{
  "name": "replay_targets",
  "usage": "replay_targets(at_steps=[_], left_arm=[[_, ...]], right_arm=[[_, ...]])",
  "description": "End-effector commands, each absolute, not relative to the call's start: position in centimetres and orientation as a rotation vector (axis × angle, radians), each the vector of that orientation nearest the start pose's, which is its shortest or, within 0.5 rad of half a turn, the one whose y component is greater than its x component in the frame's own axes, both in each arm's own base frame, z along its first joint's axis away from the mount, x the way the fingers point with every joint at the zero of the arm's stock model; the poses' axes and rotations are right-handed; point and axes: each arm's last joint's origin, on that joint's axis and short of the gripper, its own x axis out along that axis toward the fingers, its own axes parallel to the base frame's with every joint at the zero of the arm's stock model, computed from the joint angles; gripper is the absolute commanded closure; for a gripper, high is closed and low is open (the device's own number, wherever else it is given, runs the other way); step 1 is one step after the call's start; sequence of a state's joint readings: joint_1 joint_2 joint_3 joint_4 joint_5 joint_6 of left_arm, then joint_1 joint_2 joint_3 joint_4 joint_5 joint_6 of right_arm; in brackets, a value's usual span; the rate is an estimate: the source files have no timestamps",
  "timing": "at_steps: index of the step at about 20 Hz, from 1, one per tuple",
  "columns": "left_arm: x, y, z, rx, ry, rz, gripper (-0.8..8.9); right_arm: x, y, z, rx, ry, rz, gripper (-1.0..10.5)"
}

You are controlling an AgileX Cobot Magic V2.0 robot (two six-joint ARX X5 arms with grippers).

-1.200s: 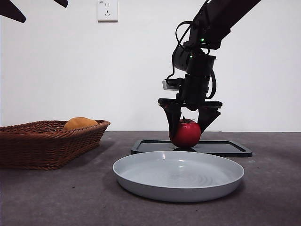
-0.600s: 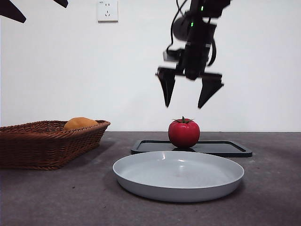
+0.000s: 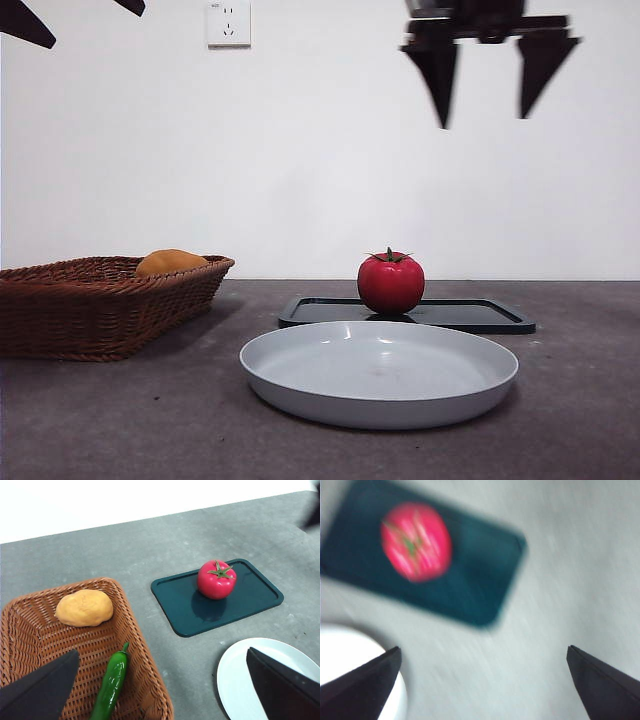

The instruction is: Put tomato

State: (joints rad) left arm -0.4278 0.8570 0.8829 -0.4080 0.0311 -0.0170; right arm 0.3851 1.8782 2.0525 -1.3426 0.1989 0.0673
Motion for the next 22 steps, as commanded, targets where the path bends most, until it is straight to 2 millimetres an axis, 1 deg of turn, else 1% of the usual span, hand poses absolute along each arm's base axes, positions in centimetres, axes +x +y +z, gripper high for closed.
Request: replay_targets(at_steps=[1, 2, 4, 7, 10, 12, 14, 16, 18, 22], left_arm=[[16.4, -7.7, 33.8, 0.054, 0.361, -0.453, 0.85], [16.4, -7.7, 33.8, 0.054, 0.361, -0.453, 0.85], [16.4, -7.7, 33.8, 0.054, 0.361, -0.453, 0.85], [16.4, -7.7, 33.8, 0.054, 0.361, -0.453, 0.85], [16.4, -7.7, 33.8, 0.054, 0.361, -0.453, 0.85], [16.4, -7.7, 33.8, 0.054, 0.361, -0.453, 0.85], [16.4, -7.7, 33.8, 0.054, 0.361, -0.453, 0.85], [16.4, -7.7, 33.8, 0.054, 0.361, -0.453, 0.85], [16.4, -7.7, 33.8, 0.054, 0.361, -0.453, 0.85], [16.4, -7.7, 33.8, 0.054, 0.361, -0.453, 0.85]], right_arm=[[31.6, 12.2, 35.8, -0.346, 1.231, 0.078, 3.1], [30.5, 11.8, 35.8, -0.342, 1.207, 0.075, 3.1], [28.4, 11.0, 36.1, -0.286, 1.094, 0.107, 3.1], [24.5, 9.8, 36.2, -0.203, 0.94, 0.183, 3.1], [20.2, 8.2, 35.1, -0.167, 0.819, 0.208, 3.1], [17.7, 7.1, 34.1, -0.137, 0.728, 0.219, 3.1], [15.7, 6.3, 33.1, -0.107, 0.63, 0.229, 3.1], [14.3, 5.7, 32.5, -0.078, 0.549, 0.231, 3.1], [13.4, 5.3, 32.4, -0.066, 0.514, 0.233, 3.1], [12.9, 5.0, 32.9, -0.058, 0.484, 0.233, 3.1]])
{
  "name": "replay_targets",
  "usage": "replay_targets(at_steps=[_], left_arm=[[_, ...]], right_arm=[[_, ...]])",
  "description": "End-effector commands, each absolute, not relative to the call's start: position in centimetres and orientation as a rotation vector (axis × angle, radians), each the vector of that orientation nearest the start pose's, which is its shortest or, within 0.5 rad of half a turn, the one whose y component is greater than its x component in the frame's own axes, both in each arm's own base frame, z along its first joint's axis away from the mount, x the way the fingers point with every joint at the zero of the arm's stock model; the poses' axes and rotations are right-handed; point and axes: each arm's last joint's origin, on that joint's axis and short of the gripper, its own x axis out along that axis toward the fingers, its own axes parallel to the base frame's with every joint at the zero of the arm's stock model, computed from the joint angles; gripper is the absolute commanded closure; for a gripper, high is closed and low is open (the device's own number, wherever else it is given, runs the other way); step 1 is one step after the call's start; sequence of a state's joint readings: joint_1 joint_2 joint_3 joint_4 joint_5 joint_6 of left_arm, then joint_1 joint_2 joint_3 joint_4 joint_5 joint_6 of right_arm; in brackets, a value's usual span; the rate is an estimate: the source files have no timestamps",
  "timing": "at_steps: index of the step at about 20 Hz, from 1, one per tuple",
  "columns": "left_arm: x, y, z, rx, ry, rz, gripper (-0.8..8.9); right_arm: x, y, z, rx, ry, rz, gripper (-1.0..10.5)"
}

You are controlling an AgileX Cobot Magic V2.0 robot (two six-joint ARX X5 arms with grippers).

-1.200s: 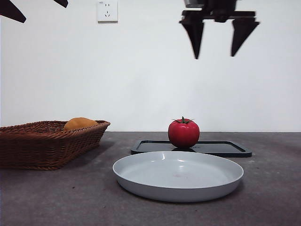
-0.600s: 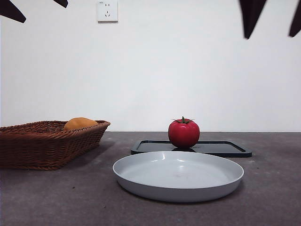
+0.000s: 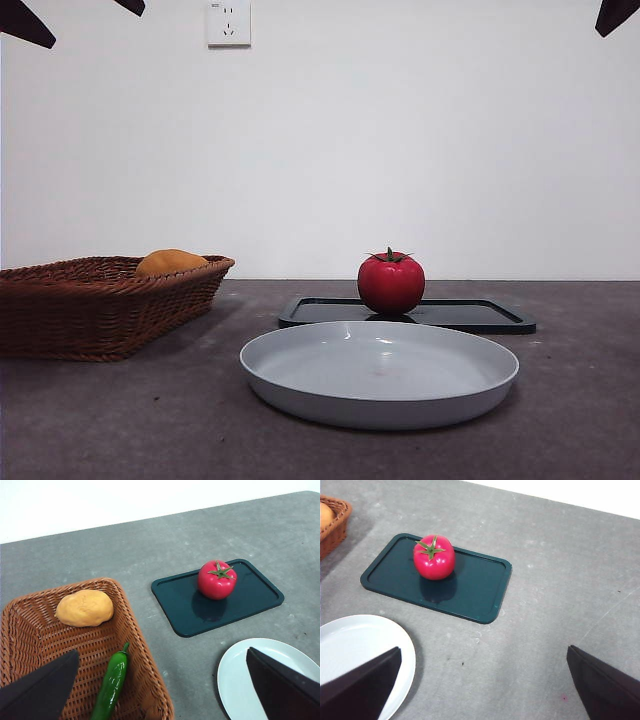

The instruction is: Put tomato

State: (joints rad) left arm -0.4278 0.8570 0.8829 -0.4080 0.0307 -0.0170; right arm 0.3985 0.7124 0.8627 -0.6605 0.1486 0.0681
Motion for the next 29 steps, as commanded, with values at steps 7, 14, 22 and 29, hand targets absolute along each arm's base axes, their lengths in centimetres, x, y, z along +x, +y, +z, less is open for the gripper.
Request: replay_targets(at_steps=[7, 14, 22, 29], left_arm=[[16.43, -7.68, 33.82, 0.054, 0.361, -0.453, 0.85], [16.41, -7.67, 33.76, 0.055, 0.367, -0.453, 7.98], [16.42, -7.67, 33.81, 0.054, 0.361, -0.453, 7.93], [16.41, -7.63, 33.84, 0.053, 0.36, -0.451, 7.93]], right_arm=[[12.96, 5.08, 33.01, -0.054, 0.468, 0.231, 3.1], [12.95, 5.07, 32.97, -0.057, 0.471, 0.232, 9.6], [12.99, 5.05, 33.04, -0.058, 0.463, 0.224, 9.3], [12.99, 5.05, 33.04, -0.058, 0.463, 0.224, 9.3]])
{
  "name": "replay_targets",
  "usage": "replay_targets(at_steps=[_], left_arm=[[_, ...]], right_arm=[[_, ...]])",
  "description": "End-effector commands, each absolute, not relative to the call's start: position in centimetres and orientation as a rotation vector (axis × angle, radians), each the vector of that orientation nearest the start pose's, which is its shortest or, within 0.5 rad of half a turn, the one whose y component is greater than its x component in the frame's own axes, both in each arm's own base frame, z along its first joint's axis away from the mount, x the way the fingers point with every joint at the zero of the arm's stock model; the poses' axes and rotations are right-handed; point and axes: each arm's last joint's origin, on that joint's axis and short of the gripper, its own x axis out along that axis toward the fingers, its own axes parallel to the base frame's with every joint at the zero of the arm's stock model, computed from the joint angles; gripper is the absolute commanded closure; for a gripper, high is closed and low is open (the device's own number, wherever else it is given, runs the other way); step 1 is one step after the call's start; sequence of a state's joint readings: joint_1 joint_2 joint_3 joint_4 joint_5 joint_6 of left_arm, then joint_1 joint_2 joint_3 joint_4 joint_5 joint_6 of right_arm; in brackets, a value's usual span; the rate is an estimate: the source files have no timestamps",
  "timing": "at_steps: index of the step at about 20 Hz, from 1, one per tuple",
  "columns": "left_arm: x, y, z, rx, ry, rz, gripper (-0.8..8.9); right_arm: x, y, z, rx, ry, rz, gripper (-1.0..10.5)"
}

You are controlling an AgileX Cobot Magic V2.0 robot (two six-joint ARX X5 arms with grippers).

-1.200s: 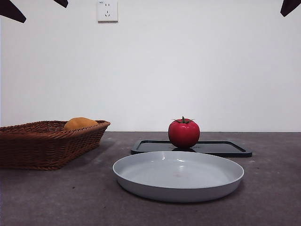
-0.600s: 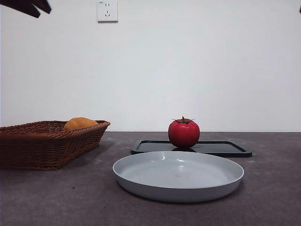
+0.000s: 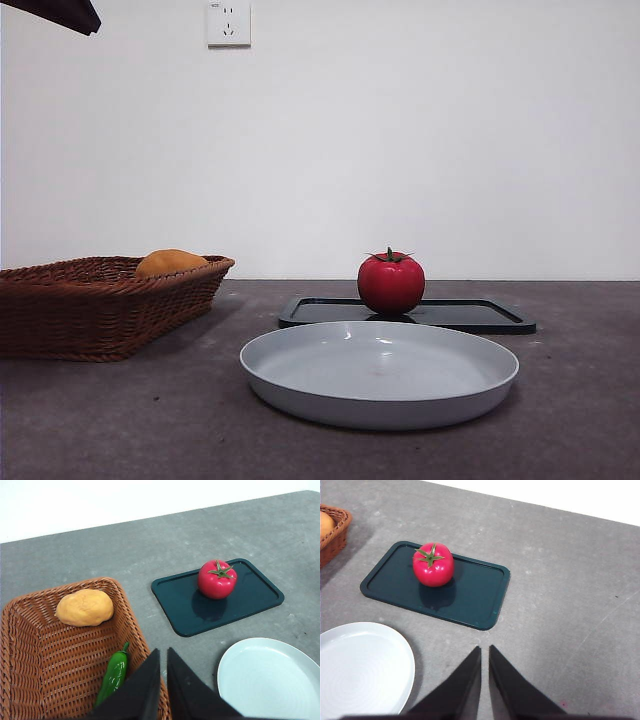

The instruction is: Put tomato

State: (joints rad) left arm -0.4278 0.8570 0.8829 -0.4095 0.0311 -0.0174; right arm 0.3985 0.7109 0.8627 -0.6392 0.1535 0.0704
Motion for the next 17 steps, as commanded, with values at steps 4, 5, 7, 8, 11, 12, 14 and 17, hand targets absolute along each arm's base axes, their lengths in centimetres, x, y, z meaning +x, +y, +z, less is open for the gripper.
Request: replay_targets(at_steps=[4, 5, 7, 8, 11, 12, 14, 17], left_arm=[[16.6, -6.7, 33.5, 0.098, 0.354, -0.411, 7.93], [16.6, -6.1, 32.9, 0.092, 0.365, -0.376, 7.93], [16.4, -4.5, 30.6, 0.078, 0.372, -0.297, 7.93], [16.2, -3.8, 29.1, 0.069, 0.358, -0.257, 7.93], [14.5, -1.6, 24.2, 0.043, 0.297, -0.134, 7.93], [13.8, -1.0, 22.7, 0.037, 0.274, -0.102, 7.93], [12.8, -0.4, 19.8, -0.001, 0.235, -0.054, 7.93], [11.8, -0.2, 16.6, -0.059, 0.219, -0.03, 7.93]], right_arm=[[13.0, 5.1, 33.0, -0.058, 0.463, 0.224, 9.3], [13.0, 5.0, 33.0, -0.058, 0.463, 0.224, 9.3], [13.0, 5.0, 33.0, -0.058, 0.463, 0.224, 9.3], [13.0, 5.1, 33.0, -0.058, 0.463, 0.224, 9.3], [13.0, 5.0, 33.0, -0.058, 0.463, 0.224, 9.3], [13.0, 5.1, 33.0, -0.058, 0.463, 0.224, 9.3], [13.0, 5.1, 33.0, -0.058, 0.463, 0.224, 9.3], [13.0, 5.1, 33.0, -0.058, 0.463, 0.224, 9.3]])
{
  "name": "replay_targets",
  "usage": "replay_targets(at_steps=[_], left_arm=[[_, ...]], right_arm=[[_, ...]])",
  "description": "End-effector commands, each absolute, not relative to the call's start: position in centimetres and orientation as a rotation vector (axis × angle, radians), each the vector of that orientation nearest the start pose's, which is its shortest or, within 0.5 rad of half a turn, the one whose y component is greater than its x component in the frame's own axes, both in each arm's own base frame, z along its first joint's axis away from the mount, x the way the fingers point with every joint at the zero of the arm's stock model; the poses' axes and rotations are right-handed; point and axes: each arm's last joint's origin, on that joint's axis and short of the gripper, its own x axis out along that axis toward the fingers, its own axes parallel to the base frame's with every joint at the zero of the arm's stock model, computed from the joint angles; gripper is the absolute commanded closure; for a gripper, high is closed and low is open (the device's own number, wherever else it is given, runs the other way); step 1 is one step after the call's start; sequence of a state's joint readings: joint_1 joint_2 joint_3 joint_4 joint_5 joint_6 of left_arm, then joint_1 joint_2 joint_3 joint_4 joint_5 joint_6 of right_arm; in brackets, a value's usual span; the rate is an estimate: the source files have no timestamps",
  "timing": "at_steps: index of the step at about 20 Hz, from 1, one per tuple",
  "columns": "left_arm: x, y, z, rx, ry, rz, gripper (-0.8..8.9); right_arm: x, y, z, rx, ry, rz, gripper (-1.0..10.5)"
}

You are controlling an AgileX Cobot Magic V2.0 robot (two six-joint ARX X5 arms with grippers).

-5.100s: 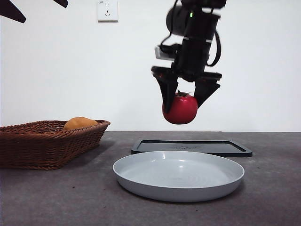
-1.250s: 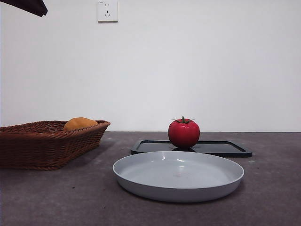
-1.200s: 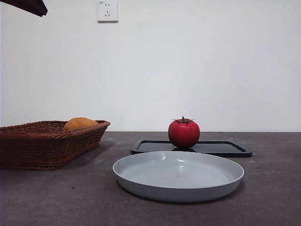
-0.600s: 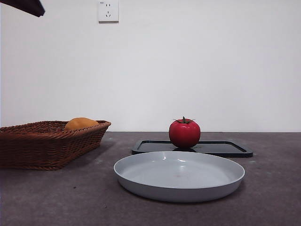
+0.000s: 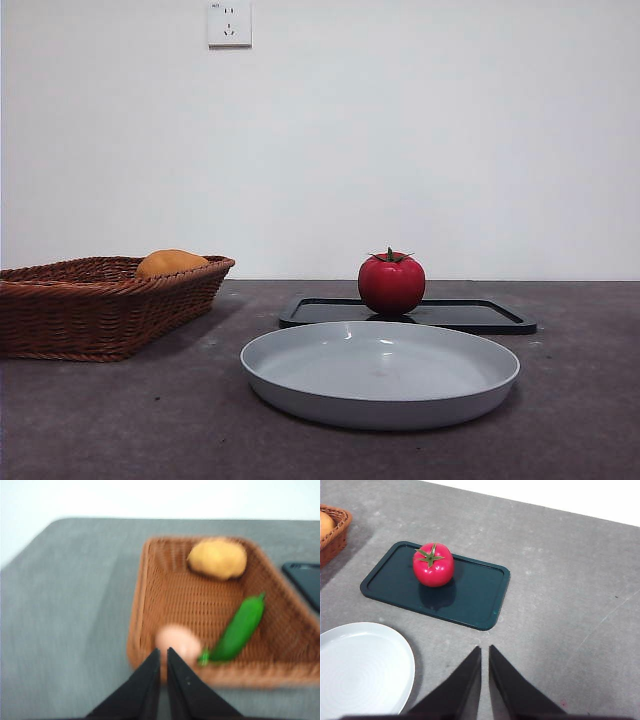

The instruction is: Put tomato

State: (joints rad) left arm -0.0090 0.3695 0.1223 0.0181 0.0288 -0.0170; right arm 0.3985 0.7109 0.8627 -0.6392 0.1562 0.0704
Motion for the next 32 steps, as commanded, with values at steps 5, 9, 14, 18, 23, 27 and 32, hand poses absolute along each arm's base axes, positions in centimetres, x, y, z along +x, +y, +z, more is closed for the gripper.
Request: replay_targets(at_steps=[5, 9, 14, 18, 23, 27, 32], left_arm=[[10.8, -0.1, 15.1, -0.074, 0.189, -0.027, 7.93], [10.3, 0.0, 14.7, -0.073, 0.223, -0.013, 7.93], [9.6, 0.1, 14.7, -0.064, 0.2, -0.006, 7.93], [9.6, 0.1, 14.9, -0.065, 0.184, -0.005, 7.93], [9.6, 0.1, 14.9, -0.067, 0.18, -0.005, 7.93], [9.6, 0.1, 14.9, -0.067, 0.18, -0.005, 7.93], [9.6, 0.1, 14.9, -0.067, 0.18, -0.005, 7.93]], right_arm=[[13.0, 5.1, 33.0, -0.058, 0.463, 0.224, 9.3], [13.0, 5.1, 33.0, -0.058, 0.463, 0.224, 9.3], [13.0, 5.1, 33.0, -0.058, 0.463, 0.224, 9.3], [13.0, 5.1, 33.1, -0.057, 0.459, 0.224, 9.3], [13.0, 5.1, 33.1, -0.057, 0.459, 0.224, 9.3], [13.0, 5.1, 33.1, -0.057, 0.459, 0.224, 9.3], [13.0, 5.1, 33.1, -0.057, 0.459, 0.224, 9.3]])
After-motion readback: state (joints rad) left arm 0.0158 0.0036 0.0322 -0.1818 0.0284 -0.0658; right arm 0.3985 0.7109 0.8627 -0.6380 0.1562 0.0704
